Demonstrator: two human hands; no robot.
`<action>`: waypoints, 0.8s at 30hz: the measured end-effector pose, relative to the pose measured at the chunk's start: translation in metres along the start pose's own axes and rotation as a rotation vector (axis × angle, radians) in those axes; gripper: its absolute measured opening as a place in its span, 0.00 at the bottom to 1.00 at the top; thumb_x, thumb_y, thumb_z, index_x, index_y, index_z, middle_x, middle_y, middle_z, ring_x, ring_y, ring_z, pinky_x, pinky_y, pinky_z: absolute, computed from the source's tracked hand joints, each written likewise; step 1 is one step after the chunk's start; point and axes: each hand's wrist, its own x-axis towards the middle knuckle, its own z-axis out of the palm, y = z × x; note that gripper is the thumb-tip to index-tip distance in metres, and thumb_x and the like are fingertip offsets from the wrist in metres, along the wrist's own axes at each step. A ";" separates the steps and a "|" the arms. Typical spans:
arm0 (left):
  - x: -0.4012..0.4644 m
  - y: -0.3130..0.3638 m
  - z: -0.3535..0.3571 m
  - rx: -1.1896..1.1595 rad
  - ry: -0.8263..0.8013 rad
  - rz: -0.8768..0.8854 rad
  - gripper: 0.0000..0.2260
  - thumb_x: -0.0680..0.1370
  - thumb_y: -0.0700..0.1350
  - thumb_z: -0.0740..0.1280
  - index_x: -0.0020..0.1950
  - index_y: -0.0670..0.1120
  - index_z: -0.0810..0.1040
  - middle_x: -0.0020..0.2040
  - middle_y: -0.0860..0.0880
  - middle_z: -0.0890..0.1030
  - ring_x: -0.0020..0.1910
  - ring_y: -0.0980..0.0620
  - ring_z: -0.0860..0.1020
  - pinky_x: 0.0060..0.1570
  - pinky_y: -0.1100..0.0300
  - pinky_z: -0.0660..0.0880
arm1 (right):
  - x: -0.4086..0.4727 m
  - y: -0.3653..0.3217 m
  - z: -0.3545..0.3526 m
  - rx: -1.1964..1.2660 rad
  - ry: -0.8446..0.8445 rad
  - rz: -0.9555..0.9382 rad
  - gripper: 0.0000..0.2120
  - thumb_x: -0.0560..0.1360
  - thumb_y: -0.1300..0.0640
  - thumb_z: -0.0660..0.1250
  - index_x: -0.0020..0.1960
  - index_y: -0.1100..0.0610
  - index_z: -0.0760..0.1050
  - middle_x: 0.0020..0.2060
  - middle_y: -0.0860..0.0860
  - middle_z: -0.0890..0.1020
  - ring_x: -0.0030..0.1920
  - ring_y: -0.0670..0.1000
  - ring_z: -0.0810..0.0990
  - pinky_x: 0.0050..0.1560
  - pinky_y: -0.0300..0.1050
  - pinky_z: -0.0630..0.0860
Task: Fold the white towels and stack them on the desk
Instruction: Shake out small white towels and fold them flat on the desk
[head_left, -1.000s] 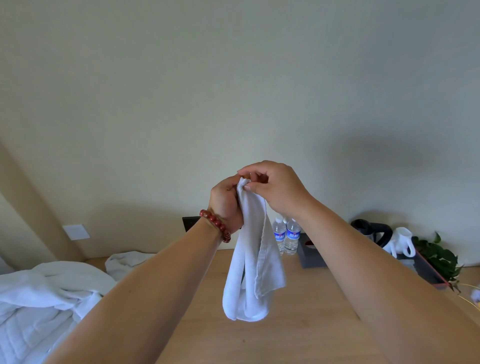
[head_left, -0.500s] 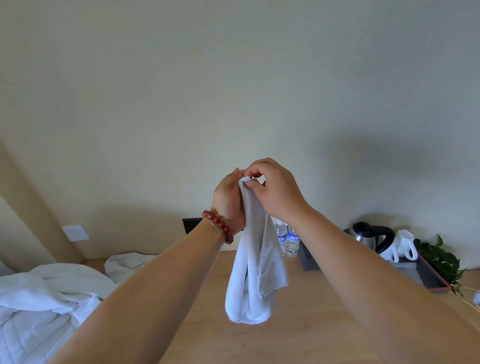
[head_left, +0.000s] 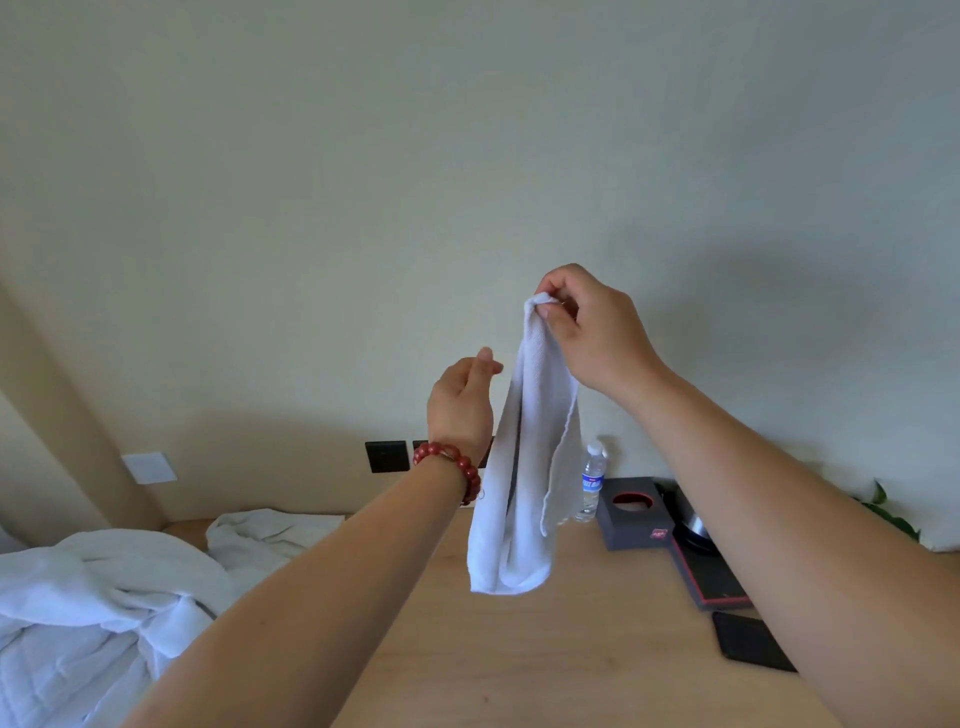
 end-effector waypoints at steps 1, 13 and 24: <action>0.000 0.000 -0.002 0.075 0.056 0.074 0.12 0.82 0.55 0.62 0.49 0.51 0.81 0.53 0.55 0.81 0.55 0.56 0.77 0.55 0.58 0.73 | 0.001 0.001 -0.002 -0.020 0.000 0.002 0.04 0.80 0.59 0.63 0.51 0.51 0.75 0.34 0.39 0.76 0.36 0.36 0.74 0.36 0.27 0.64; -0.021 0.002 0.010 0.313 -0.116 0.120 0.07 0.81 0.52 0.63 0.51 0.52 0.79 0.37 0.56 0.84 0.36 0.58 0.83 0.38 0.56 0.81 | 0.011 0.005 -0.015 -0.012 0.019 0.128 0.05 0.80 0.58 0.63 0.50 0.48 0.74 0.42 0.41 0.79 0.38 0.37 0.75 0.36 0.25 0.66; -0.030 -0.006 0.021 0.051 -0.470 -0.206 0.15 0.70 0.35 0.60 0.46 0.47 0.84 0.45 0.44 0.85 0.41 0.49 0.79 0.44 0.51 0.77 | 0.000 0.011 -0.014 0.060 0.016 0.133 0.05 0.80 0.59 0.64 0.51 0.50 0.76 0.45 0.41 0.80 0.39 0.36 0.76 0.39 0.25 0.68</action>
